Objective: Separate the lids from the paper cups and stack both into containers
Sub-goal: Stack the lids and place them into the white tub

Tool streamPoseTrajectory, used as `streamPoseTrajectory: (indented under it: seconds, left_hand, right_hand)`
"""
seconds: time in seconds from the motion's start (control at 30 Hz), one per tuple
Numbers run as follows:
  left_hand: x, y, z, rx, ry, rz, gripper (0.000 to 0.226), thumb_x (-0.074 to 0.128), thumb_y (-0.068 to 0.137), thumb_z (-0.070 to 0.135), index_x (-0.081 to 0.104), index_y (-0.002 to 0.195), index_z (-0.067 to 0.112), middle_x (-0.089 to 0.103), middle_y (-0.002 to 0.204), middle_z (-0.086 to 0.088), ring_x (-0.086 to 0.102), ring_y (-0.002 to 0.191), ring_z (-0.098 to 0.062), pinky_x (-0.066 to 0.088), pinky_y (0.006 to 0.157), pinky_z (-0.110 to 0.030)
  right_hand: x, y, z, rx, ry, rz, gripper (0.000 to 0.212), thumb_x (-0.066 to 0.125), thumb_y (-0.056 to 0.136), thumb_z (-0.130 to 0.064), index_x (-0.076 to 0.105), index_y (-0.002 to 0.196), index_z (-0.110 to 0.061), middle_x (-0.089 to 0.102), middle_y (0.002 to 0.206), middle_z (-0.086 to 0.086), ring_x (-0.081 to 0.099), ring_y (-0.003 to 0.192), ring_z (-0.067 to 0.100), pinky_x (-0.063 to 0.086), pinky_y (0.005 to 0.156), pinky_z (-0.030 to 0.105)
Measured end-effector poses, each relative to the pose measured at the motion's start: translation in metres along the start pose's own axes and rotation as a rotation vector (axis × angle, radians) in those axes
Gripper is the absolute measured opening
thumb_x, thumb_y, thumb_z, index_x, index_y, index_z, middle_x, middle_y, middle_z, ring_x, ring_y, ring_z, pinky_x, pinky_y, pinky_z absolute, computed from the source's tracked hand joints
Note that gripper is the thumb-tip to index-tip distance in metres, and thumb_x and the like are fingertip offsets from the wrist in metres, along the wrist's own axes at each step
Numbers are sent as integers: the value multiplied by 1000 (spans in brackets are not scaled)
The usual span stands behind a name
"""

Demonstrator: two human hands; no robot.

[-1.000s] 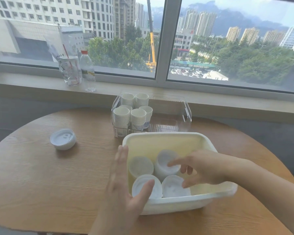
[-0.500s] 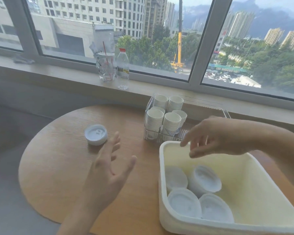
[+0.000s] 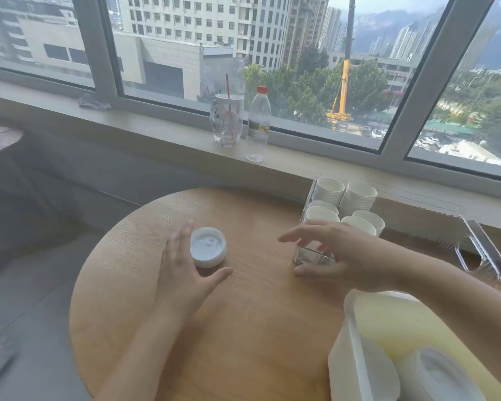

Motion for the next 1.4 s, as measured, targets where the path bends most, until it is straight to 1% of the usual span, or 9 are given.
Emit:
streamPoseTrajectory:
  seconds: [0.17, 0.37, 0.57, 0.8, 0.93, 1.03, 1.17, 1.3, 1.4]
  left_hand:
    - [18, 20, -19, -38, 20, -62, 127, 94, 70, 47, 12, 166, 34, 37, 161, 1, 37, 146, -19, 39, 112, -38]
    - [21, 20, -15, -5, -37, -17, 112, 93, 76, 37, 24, 164, 31, 51, 155, 0, 48, 142, -23, 40, 107, -34]
    - [9, -17, 55, 237, -172, 33, 105, 93, 74, 39, 32, 159, 35, 41, 137, 41, 41, 122, 23, 33, 96, 1]
    - [-3, -73, 139, 462, -275, -19, 98, 87, 77, 45, 36, 160, 29, 50, 144, 22, 46, 130, 11, 46, 97, -8]
    - [0, -99, 169, 512, -324, -99, 104, 85, 76, 56, 33, 162, 27, 50, 148, 19, 46, 136, 6, 48, 101, -15]
    - [4, -117, 187, 545, -376, -173, 98, 71, 81, 68, 30, 163, 33, 44, 150, 31, 46, 139, 2, 50, 104, -21]
    - [14, -137, 207, 589, -419, -246, 83, 66, 89, 61, 34, 160, 33, 41, 151, 37, 48, 139, 4, 50, 103, -16]
    - [26, -153, 222, 618, -422, -311, 81, 72, 91, 50, 38, 161, 26, 42, 157, 23, 44, 148, -8, 53, 109, -36]
    - [31, -162, 230, 608, -416, -351, 85, 71, 91, 50, 31, 163, 29, 40, 157, 28, 42, 148, -5, 51, 111, -34]
  right_hand:
    - [8, 25, 6, -11, -5, 8, 53, 72, 91, -56, 55, 140, -46, 56, 128, -28, 54, 118, -7, 45, 103, 23]
    - [8, 28, 10, -14, -8, 26, 52, 72, 91, -56, 55, 139, -47, 55, 128, -27, 55, 118, -5, 46, 102, 22]
    - [-8, 0, 0, 17, 236, 120, 58, 74, 91, -49, 51, 144, -50, 51, 139, -28, 55, 125, -8, 55, 98, 22]
    - [-23, -68, -15, -11, 554, 106, 61, 72, 95, -32, 48, 148, -50, 50, 147, -33, 55, 133, -4, 57, 104, 39]
    - [-31, -112, -16, -1, 641, 144, 56, 75, 94, -18, 57, 144, -36, 59, 143, -19, 66, 125, 14, 60, 95, 37]
    - [-36, -145, -10, 23, 635, 178, 57, 78, 92, -17, 59, 143, -32, 62, 142, -11, 67, 125, 16, 60, 98, 40]
    - [-38, -185, -3, 69, 626, 191, 58, 80, 91, -16, 59, 142, -32, 63, 140, -12, 65, 127, 14, 59, 101, 41]
    - [-37, -213, 2, 102, 616, 223, 58, 82, 89, -16, 60, 141, -33, 63, 140, -13, 64, 128, 17, 59, 99, 49]
    - [-33, -229, 7, 123, 624, 246, 58, 84, 88, -16, 62, 138, -35, 64, 138, -14, 66, 125, 15, 61, 96, 48]
Point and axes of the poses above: each hand's wrist, its own y-axis towards the middle knuckle, its own x-axis out of the palm, z = x × y, the point moved 2 cm from there along y, towards the middle knuckle
